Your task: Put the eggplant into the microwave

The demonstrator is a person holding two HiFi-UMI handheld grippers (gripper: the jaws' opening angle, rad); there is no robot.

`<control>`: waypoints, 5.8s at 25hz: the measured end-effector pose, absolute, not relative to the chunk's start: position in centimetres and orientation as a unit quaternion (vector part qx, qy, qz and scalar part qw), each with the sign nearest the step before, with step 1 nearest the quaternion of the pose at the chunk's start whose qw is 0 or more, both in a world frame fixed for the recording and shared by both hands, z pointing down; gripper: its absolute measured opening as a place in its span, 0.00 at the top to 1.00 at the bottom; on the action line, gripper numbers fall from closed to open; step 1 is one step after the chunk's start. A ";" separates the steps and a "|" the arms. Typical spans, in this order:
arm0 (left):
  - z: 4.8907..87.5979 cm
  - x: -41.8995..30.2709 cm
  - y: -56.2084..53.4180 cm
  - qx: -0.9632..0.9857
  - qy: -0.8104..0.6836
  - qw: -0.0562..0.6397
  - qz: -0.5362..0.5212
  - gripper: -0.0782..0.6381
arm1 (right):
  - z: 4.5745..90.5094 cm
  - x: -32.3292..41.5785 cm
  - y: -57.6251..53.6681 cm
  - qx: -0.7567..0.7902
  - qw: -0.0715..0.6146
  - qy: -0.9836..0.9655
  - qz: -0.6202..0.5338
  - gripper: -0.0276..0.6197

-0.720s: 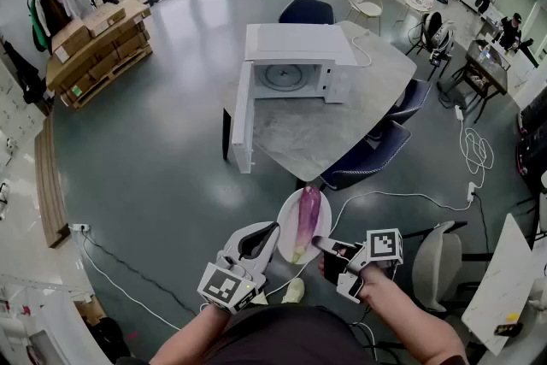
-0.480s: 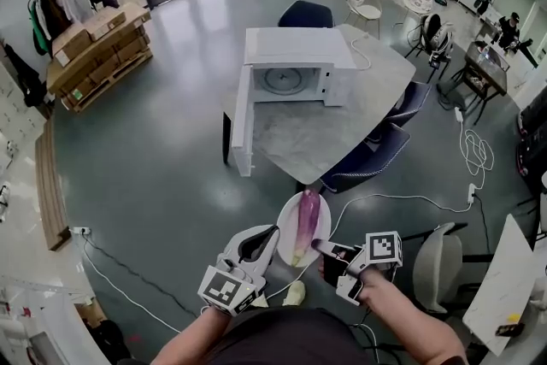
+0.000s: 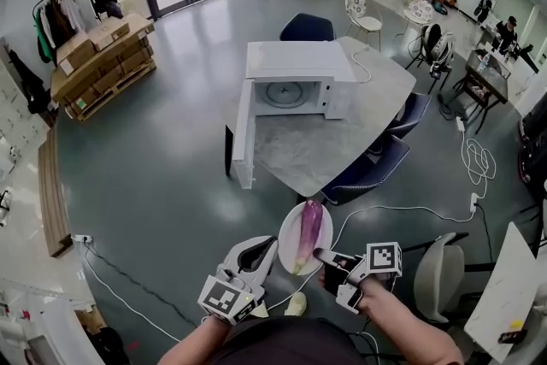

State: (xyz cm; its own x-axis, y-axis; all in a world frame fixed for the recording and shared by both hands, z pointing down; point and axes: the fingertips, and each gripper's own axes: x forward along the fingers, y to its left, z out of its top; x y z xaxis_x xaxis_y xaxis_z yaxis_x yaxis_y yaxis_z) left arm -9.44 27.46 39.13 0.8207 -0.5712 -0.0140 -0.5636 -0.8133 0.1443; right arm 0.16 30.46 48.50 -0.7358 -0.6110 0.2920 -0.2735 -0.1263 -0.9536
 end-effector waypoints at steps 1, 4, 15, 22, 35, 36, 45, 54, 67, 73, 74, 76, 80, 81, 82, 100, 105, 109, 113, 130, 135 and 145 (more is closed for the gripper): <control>39.0 -9.4 27.4 0.951 -0.300 0.066 -0.029 0.88 | 48.5 0.4 30.4 -0.341 0.129 0.650 -0.667 0.93; 39.0 -9.2 27.6 0.950 -0.304 0.065 -0.029 0.88 | 48.3 0.9 30.5 -0.335 0.135 0.648 -0.670 0.93; 38.1 -7.9 27.0 0.938 -0.339 0.064 -0.037 0.88 | 48.9 3.8 30.6 -0.332 0.118 0.658 -0.665 0.93; 37.2 -7.3 27.4 0.932 -0.356 0.060 -0.039 0.88 | 48.7 4.2 30.3 -0.314 0.113 0.666 -0.667 0.93; 36.7 -8.1 19.0 0.938 -0.339 0.053 -0.044 0.88 | 48.8 3.4 23.9 -0.322 0.112 0.665 -0.665 0.93; 36.7 -8.4 18.0 0.939 -0.336 0.053 -0.044 0.88 | 48.6 3.1 22.9 -0.323 0.115 0.664 -0.665 0.93; 35.7 -9.9 7.6 0.952 -0.293 0.061 -0.059 0.88 | 47.1 0.5 13.7 -0.345 0.129 0.656 -0.659 0.93; 35.6 -11.0 -1.0 0.970 -0.227 0.066 -0.059 0.88 | 47.3 -1.3 5.2 -0.396 0.151 0.627 -0.654 0.93; 36.6 -9.6 -7.6 0.978 -0.186 0.079 -0.057 0.88 | 48.5 -1.0 -1.8 -0.422 0.182 0.598 -0.656 0.93; 36.6 -7.7 -11.7 0.977 -0.192 0.072 -0.053 0.88 | 49.3 0.6 -6.6 -0.408 0.181 0.604 -0.661 0.93; 36.6 -7.3 -12.4 0.977 -0.195 0.072 -0.052 0.88 | 49.6 0.8 -7.3 -0.405 0.177 0.605 -0.662 0.93; 36.5 -6.8 -13.6 0.976 -0.199 0.072 -0.051 0.88 | 50.2 1.4 -8.4 -0.405 0.164 0.604 -0.667 0.93; 36.5 -5.6 -16.0 0.975 -0.206 0.073 -0.050 0.88 | 51.6 2.7 -11.2 -0.399 0.150 0.601 -0.676 0.93; 36.4 -5.2 -16.6 0.974 -0.207 0.074 -0.052 0.88 | 52.0 2.9 -11.9 -0.393 0.152 0.600 -0.680 0.93; 36.4 -4.9 -17.1 0.974 -0.208 0.075 -0.055 0.88 | 52.4 3.0 -12.6 -0.387 0.155 0.598 -0.684 0.93; 39.5 -0.8 -20.5 0.974 -0.186 0.125 -0.042 0.88 | 64.3 6.4 -24.7 -0.425 0.193 0.536 -0.704 0.93; 39.8 -0.7 -20.7 0.974 -0.181 0.129 -0.040 0.88 | 66.7 7.3 -27.7 -0.443 0.202 0.520 -0.702 0.93; 39.6 -0.7 -21.2 0.975 -0.178 0.130 -0.041 0.88 | 68.0 7.7 -29.7 -0.452 0.214 0.508 -0.701 0.93; 39.3 -0.7 -21.5 0.977 -0.174 0.121 -0.032 0.88 | 68.9 8.1 -31.5 -0.462 0.227 0.497 -0.698 0.93; 38.7 3.6 -23.8 0.973 -0.193 0.124 0.011 0.88 | 69.8 8.2 -34.8 -0.463 0.290 0.471 -0.693 0.93; 38.8 4.3 -23.5 0.975 -0.185 0.124 0.017 0.88 | 69.3 8.1 -34.8 -0.458 0.255 0.498 -0.691 0.87; 38.4 4.4 -23.7 0.976 -0.183 0.121 0.006 0.88 | 70.3 7.8 -32.2 -0.462 0.202 0.513 -0.695 0.82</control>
State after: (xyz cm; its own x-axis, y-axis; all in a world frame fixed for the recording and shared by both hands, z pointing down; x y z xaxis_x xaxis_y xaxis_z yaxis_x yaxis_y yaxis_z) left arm 4.38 -23.72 38.43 0.9329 -0.3559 0.0558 -0.3587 -0.9035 0.2345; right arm 7.77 -32.16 70.25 -0.4922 -0.7546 0.4340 -0.1923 -0.3919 -0.8997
